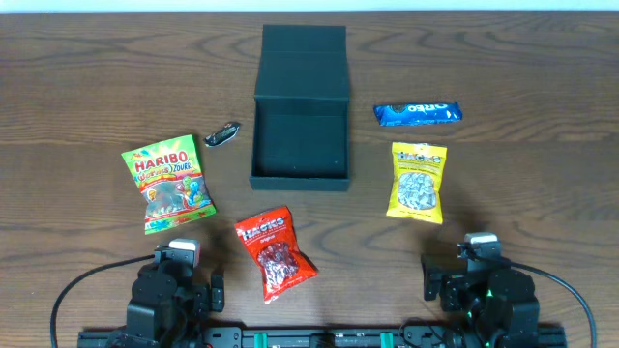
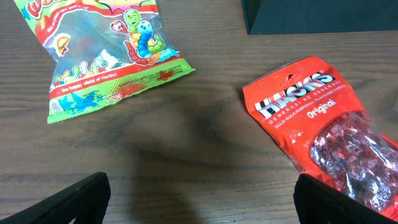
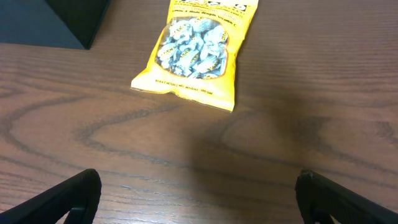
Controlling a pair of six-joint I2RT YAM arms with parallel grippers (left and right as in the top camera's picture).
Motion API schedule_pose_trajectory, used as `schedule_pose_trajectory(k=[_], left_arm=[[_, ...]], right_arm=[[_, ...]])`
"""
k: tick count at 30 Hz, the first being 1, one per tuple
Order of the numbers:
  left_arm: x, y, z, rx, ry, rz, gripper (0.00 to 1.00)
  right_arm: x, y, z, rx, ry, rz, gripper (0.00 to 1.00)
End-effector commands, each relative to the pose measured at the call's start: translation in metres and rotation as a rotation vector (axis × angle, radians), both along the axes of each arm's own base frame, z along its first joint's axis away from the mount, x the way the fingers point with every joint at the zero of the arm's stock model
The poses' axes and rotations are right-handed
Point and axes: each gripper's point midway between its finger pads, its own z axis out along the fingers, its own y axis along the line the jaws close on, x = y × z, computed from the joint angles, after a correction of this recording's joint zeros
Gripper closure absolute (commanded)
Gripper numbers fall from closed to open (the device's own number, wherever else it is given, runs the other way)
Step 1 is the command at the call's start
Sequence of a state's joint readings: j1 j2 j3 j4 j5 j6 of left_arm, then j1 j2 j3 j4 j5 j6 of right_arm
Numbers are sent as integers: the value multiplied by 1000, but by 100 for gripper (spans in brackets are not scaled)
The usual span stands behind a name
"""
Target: Pack container
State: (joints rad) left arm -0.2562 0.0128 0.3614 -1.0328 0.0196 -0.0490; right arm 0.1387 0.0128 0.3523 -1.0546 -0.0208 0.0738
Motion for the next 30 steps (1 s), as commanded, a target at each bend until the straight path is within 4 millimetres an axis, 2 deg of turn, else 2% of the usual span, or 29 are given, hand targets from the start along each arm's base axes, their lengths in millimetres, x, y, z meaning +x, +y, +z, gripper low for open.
schedule_pose_trajectory(k=[1, 15, 19, 24, 30], left_arm=[[-8, 4, -12, 19, 48, 10, 5], [-7, 5, -12, 26, 46, 11, 5], [-4, 21, -10, 128, 20, 42, 5], [-3, 25, -9, 160, 12, 44, 5], [10, 19, 4, 129, -59, 39, 5]], right_arm=[[0, 0, -1, -4, -2, 4, 1], [0, 0, -1, -4, -2, 4, 1], [0, 0, -1, -4, -2, 4, 1], [0, 0, -1, -4, -2, 4, 1], [0, -6, -1, -25, -4, -19, 1]])
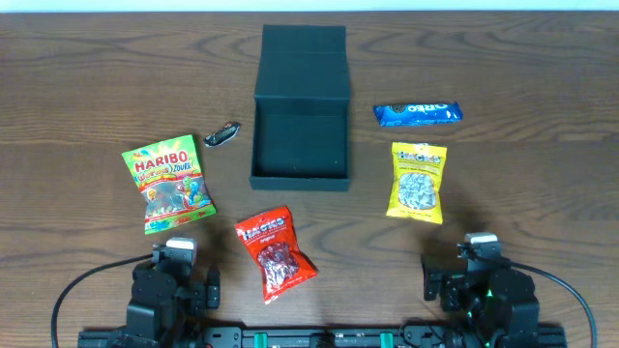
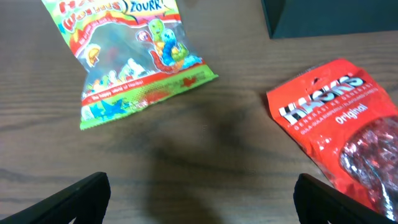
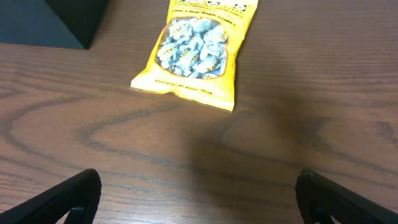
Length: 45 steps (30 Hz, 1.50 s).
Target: Pack container
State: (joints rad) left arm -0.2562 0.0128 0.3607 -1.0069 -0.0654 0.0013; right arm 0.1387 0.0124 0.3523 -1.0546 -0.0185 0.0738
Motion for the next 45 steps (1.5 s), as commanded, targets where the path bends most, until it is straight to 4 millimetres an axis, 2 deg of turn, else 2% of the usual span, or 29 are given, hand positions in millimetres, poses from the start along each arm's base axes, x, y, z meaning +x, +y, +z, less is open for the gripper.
schedule_pose_trajectory(k=[1, 3, 5, 9, 13, 17, 21, 23, 28, 33, 36, 39, 41, 45], left_arm=[[6, 5, 3, 36, -38, 12, 5], [15, -7, 15, -39, -90, -13, 5], [11, -27, 16, -140, -72, -81, 5], [9, -50, 25, -279, -72, -148, 5], [9, -62, 43, -400, -88, -149, 5], [10, -64, 71, -391, -138, -181, 5], [13, -64, 86, -404, -104, -161, 5], [19, -68, 87, -432, -5, -125, 5], [29, -89, 97, -447, 197, -166, 5], [27, -112, 106, -519, 271, -260, 5], [27, -113, 106, -519, 274, -262, 5], [29, -110, 105, -509, 267, -250, 5], [28, -111, 105, -510, 271, -251, 5], [22, -109, 100, -504, 304, -241, 5]], right_arm=[[0, -5, -1, -23, -4, -17, 1], [0, -5, -1, -23, -4, -17, 1], [0, -5, -1, -23, -4, -16, 1], [1, -8, -1, -36, -6, -32, 1], [1, -8, -1, -34, -5, -31, 1], [1, -8, -1, -36, -6, -32, 1], [2, -9, 0, -37, -11, -34, 1], [3, -9, 2, -35, -17, -34, 1], [3, -9, 2, -36, -17, -35, 1], [2, -9, 1, -36, -17, -34, 1], [9, -7, 10, -23, -59, -34, 1], [20, 14, 30, 164, -126, -27, 1], [24, 18, 39, 248, -147, -52, 1], [25, 18, 40, 285, -148, -78, 1]])
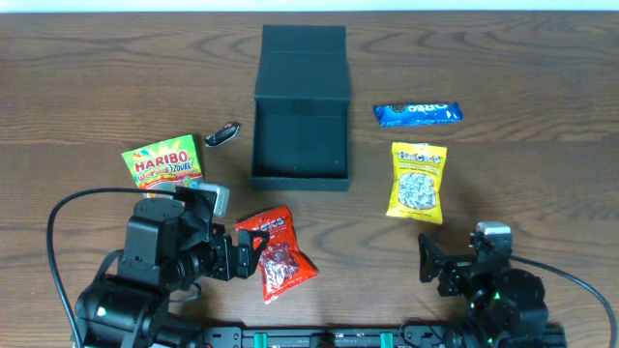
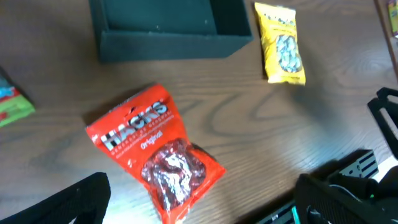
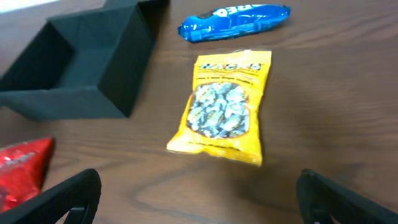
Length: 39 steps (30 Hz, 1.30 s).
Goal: Pack container
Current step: 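Move the right gripper to the yellow Hacks bag and grasp it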
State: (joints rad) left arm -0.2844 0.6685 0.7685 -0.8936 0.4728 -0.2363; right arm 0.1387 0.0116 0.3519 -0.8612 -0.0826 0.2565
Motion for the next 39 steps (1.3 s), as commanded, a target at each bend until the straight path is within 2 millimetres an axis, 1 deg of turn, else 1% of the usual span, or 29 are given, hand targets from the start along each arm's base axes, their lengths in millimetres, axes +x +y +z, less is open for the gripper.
schedule_pose_trajectory(k=[1, 5, 7, 10, 12, 15, 17, 18, 23, 24, 27, 29, 30, 31, 33, 36, 39], left_arm=[[-3, -3, 7, -17, -1, -13, 5], [-2, -3, 8, -18, -7, -13, 5], [-1, -3, 7, -16, -8, -11, 5], [0, 0, 6, -1, -11, 2, 5], [2, 4, 4, 20, -14, 15, 5], [3, 9, 1, 56, -23, 20, 5], [5, 14, -1, 86, -28, 42, 4], [7, 18, -2, 102, -33, 56, 5], [10, 25, -3, 138, -43, 87, 5], [10, 25, -3, 137, -43, 87, 5], [10, 25, -3, 137, -43, 87, 5], [10, 25, -4, 137, -42, 87, 5], [10, 25, -4, 138, -41, 87, 5], [9, 25, -4, 139, -38, 86, 5], [8, 25, -6, 142, -30, 86, 5], [6, 26, -7, 145, -20, 85, 5], [5, 26, -8, 147, -15, 84, 5]], right_arm=[[-1, 4, 1, 79, 12, -15, 1], [0, 2, 1, 73, 11, -24, 1], [5, 3, 11, 81, -36, -24, 1], [8, 18, 32, 135, -104, 55, 1], [6, 17, 43, 179, -92, 29, 1], [4, 0, 45, 140, -12, -79, 1], [1, -18, 45, 69, 92, -175, 1], [1, -24, 46, 53, 146, -216, 1], [17, -20, 59, 73, 358, -266, 1], [24, -18, 62, 65, 409, -260, 1], [40, -15, 64, -5, 527, -229, 1], [58, -6, 62, -49, 592, -147, 1], [67, -1, 59, -41, 619, -124, 1], [74, 2, 52, -39, 652, -118, 1], [88, 4, 36, -48, 693, -120, 1], [103, 5, 17, -56, 734, -121, 1], [116, 0, -4, -94, 777, -140, 1]])
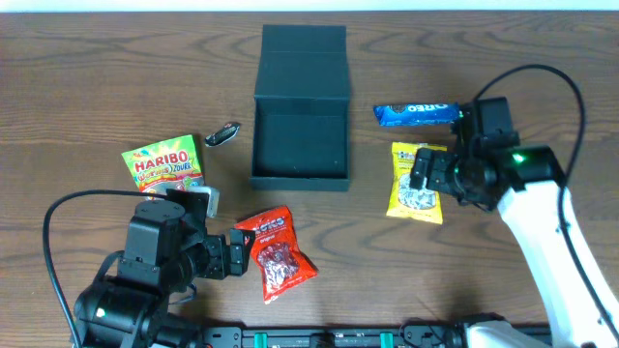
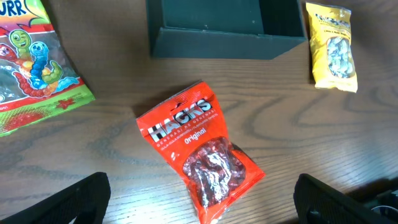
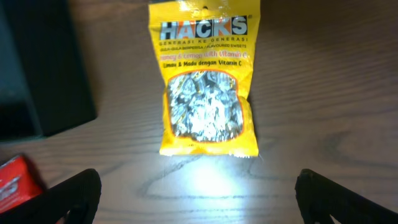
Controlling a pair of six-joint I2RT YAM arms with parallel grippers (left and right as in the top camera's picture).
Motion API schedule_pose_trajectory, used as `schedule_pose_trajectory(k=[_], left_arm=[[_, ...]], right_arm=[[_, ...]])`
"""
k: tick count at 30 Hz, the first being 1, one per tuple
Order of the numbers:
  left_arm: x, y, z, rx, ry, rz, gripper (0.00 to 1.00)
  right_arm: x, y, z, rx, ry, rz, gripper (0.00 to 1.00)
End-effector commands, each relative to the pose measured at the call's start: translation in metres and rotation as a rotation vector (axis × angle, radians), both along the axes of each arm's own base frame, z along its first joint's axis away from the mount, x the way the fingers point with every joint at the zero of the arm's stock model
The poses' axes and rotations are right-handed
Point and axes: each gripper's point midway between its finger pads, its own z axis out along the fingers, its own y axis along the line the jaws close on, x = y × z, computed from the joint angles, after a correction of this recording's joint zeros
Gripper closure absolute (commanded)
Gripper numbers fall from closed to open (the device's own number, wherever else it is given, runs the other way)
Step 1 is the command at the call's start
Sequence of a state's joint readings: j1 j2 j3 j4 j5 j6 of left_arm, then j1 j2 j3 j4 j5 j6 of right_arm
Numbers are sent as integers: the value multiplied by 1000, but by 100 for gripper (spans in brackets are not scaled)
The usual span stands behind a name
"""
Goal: Pack container
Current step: 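Move the right gripper to the yellow Hacks bag and grasp it, then lift the yellow bag with the right gripper and carry it over the box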
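The open black box (image 1: 300,176) stands at mid-table with its lid (image 1: 302,63) folded back. A red Hacks bag (image 1: 276,253) lies in front of it, also seen in the left wrist view (image 2: 199,158). My left gripper (image 1: 232,259) hovers at the bag's left side, open (image 2: 202,208), with the bag's lower end between its fingers. A yellow Hacks bag (image 1: 416,193) lies right of the box. My right gripper (image 1: 423,172) hangs open over it, and the bag (image 3: 204,87) sits just beyond the fingertips (image 3: 68,199). Nothing is held.
A green Haribo bag (image 1: 162,166) lies at the left, with a small dark metal item (image 1: 222,134) beside the box. A blue Oreo pack (image 1: 418,113) lies just beyond the yellow bag, next to the right arm. The box interior (image 2: 205,12) looks bare.
My right arm has gone from the front edge of the table to above the yellow bag. The left gripper has shifted slightly, and the red bag now sits more centred between its fingers.
Both arms first rested at the front edge with grippers open. The left wrist then shifted a little. Later the left arm stood raised and turned toward the red bag, and the right had lifted. Now the right hangs over the yellow bag. No item has moved.
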State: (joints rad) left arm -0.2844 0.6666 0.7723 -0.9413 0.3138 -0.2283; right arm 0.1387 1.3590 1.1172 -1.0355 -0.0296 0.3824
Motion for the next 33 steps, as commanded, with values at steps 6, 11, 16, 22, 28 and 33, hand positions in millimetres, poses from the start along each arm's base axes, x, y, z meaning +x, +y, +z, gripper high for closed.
schedule_pose_trajectory(k=[6, 11, 16, 22, 28, 33], left_arm=[[-3, 2, 2, 18, 2, -10, 5], [-3, 2, 1, 19, 4, -10, 5], [-3, 2, 1, 19, 4, -10, 5], [-3, 2, 1, 25, 0, -18, 5], [-3, 2, 1, 25, -1, -19, 5], [-3, 2, 1, 25, -1, -18, 5]], right_arm=[[19, -13, -45, -66, 109, 48, 1], [32, -12, -78, -70, 161, 81, 1], [38, -10, -101, -71, 191, 95, 1], [43, -10, -123, -73, 219, 95, 1], [46, -9, -135, -73, 231, 95, 1], [46, -9, -135, -73, 229, 95, 10]])
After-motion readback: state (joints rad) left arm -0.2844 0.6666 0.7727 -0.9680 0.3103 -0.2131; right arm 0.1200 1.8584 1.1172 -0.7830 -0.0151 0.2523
